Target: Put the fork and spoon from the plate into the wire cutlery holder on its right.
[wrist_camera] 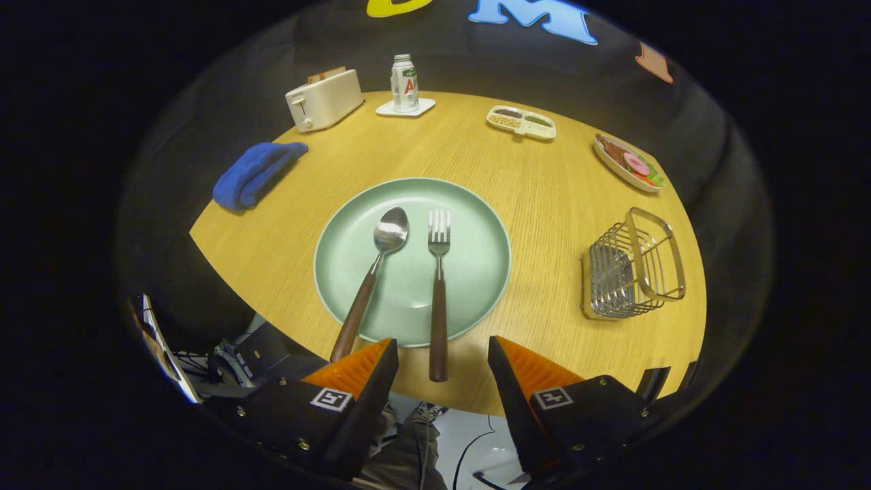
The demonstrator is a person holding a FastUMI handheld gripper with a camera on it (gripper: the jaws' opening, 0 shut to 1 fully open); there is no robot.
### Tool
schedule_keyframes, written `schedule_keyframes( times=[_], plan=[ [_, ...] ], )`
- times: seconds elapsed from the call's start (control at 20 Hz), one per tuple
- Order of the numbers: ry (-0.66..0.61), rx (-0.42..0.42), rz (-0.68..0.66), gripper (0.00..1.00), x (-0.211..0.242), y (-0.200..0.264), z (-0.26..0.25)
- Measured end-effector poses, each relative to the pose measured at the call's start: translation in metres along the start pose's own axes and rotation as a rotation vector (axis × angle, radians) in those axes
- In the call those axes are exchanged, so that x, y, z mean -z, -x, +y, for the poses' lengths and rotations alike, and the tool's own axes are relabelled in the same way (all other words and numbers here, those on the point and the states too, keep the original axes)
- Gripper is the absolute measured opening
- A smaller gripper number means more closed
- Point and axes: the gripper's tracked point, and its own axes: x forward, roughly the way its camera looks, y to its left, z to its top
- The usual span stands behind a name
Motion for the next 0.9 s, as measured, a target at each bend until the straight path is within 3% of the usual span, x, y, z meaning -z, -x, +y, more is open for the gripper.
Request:
schedule_keyframes(
  times=[0.1,0.15,0.3,0.35,0.45,0.9],
  plan=[
    [0.017,-0.006,0.052,0.71,0.011,-0.017,-0.001],
    [0.007,-0.023,0.075,0.52,0.013,-0.017,0.003],
    [0.005,-0.043,0.118,0.29,0.013,-0.015,0.002],
    [0.024,-0.003,0.141,0.29,0.012,-0.008,-0.007],
    [0.027,-0.026,0.146,0.06,0.010,-0.014,-0.007],
    [0.087,-0.107,0.207,0.06,-0.008,0.036,-0.035]
  ],
)
